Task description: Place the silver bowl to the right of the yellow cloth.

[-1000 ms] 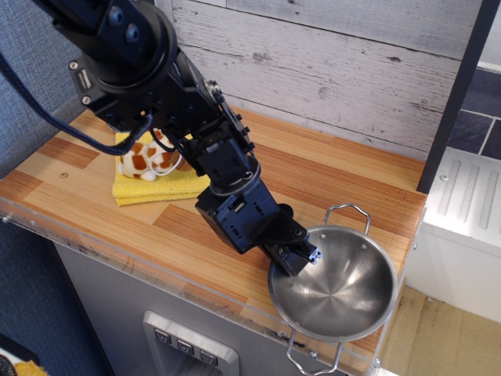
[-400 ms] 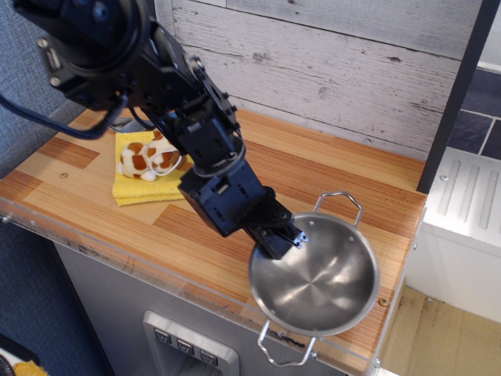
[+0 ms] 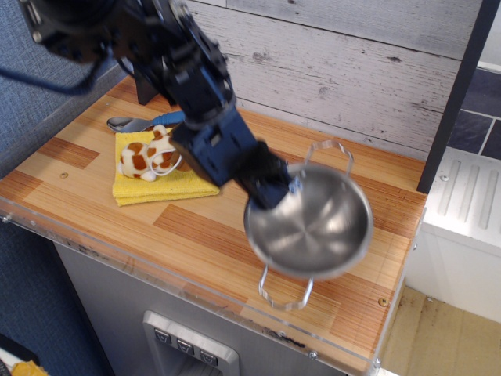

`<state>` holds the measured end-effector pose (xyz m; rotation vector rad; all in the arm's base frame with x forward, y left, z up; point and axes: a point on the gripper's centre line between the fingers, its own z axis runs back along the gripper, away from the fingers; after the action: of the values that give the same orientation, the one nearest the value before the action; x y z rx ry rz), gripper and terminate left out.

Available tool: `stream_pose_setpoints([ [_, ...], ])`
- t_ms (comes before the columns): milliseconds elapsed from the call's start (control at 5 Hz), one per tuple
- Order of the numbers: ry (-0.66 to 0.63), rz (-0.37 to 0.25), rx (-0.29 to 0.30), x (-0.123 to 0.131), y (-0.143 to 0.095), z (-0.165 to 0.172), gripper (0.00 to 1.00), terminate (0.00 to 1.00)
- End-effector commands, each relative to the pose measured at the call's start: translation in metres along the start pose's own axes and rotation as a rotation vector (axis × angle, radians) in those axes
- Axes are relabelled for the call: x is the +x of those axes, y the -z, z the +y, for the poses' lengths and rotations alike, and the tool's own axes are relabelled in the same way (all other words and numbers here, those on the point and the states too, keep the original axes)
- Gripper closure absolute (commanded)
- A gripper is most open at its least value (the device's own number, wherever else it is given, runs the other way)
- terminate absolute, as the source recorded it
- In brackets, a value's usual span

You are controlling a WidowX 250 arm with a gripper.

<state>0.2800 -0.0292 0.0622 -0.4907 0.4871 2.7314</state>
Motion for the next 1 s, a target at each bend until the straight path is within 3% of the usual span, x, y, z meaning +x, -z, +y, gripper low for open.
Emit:
stream_pose_setpoints([
  [0,-0.087,0.067,-0.030,-0.041,-0.014,-0.026,1.00,0.00],
  [400,-0.196,0.060,-0.034,-0.070,0.001,-0.057,1.00,0.00],
  [800,-0.338,0.027,-0.029,-0.070,0.014,-0.083,1.00,0.00],
])
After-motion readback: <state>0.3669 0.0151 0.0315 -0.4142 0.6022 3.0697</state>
